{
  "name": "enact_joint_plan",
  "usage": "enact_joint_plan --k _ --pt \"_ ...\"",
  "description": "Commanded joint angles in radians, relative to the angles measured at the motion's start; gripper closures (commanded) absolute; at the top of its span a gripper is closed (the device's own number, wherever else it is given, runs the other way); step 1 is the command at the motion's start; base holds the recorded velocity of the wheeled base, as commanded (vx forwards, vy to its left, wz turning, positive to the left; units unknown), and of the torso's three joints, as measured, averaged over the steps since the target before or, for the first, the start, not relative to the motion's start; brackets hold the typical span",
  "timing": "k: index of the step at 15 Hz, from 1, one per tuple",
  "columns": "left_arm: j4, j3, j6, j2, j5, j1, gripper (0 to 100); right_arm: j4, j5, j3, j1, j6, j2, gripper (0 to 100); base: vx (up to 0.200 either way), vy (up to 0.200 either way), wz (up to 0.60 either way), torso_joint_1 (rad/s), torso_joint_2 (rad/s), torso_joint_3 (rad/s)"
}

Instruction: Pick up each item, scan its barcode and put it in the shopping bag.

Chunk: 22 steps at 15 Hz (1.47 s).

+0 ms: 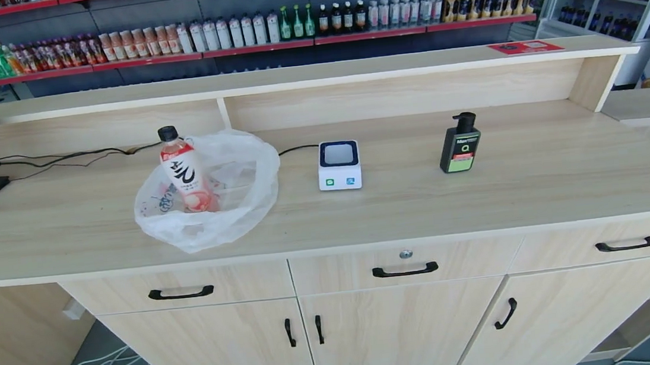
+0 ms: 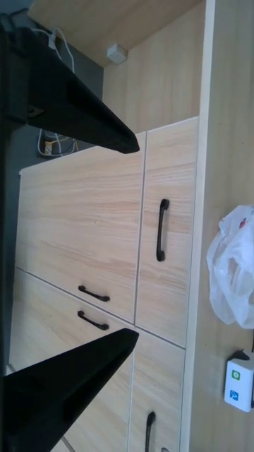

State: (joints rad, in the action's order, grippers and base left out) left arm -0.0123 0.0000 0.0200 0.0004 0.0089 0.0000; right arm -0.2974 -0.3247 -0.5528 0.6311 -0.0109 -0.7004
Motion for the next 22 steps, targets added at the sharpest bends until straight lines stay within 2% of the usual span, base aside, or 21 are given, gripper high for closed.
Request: enact_joint_plan --k 1,4,5,6,7,10,11,14,16,19,22 --pt "0.000 0.000 0.000 0.000 0.000 0.000 0 -0.049 0.041 -0.119 -0.192 0.034 -0.221 0 0.200 0.000 0.00 0.002 0.00 0.002" --pt "-0.001 0.000 0.003 0.000 0.000 0.000 0 -0.170 0.196 -0.124 -0.381 0.008 -0.358 0 0.133 0.000 0.00 -0.002 0.00 0.003" --pt "-0.001 0.000 0.003 0.000 0.000 0.000 0 -0.175 0.245 -0.095 -0.430 -0.006 -0.369 0 0.000 0.000 0.00 0.000 0.00 0.000" --pt "-0.001 0.000 0.003 0.000 0.000 0.000 0 -0.196 0.352 -0.019 -0.537 -0.052 -0.406 0 0.000 0.000 0.00 0.000 0.00 0.000" --pt "-0.001 0.000 0.003 0.000 0.000 0.000 0 -0.262 0.406 0.028 -0.588 -0.060 -0.455 0 0.000 0.000 0.00 0.000 0.00 0.000" --pt "-0.001 0.000 0.001 0.000 0.000 0.000 0 -0.763 0.472 0.042 -0.669 -0.041 -0.788 0 0.000 0.000 0.00 0.000 0.00 0.000" --pt "-0.001 0.000 0.000 0.000 0.000 0.000 0 -0.868 0.489 0.045 -0.691 -0.041 -0.872 0 0.000 0.000 0.00 0.000 0.00 0.000" --pt "-0.001 0.000 0.000 0.000 0.000 0.000 0 -0.990 0.510 0.040 -0.754 -0.031 -1.022 0 0.000 0.000 0.00 0.000 0.00 0.000" --pt "-0.001 0.000 0.000 0.000 0.000 0.000 0 -1.111 0.530 -0.018 -0.754 0.000 -1.146 0 0.000 0.000 0.00 0.000 0.00 0.000" --pt "-0.001 0.000 0.005 0.000 0.000 0.000 0 -1.123 0.550 -0.105 -0.754 0.006 -1.269 0 0.000 0.000 0.00 0.000 0.00 0.000" --pt "-0.001 0.000 0.012 0.000 0.000 0.000 0 -1.118 0.581 -0.271 -0.746 0.014 -1.404 0 0.000 0.000 0.00 0.000 0.00 0.000"
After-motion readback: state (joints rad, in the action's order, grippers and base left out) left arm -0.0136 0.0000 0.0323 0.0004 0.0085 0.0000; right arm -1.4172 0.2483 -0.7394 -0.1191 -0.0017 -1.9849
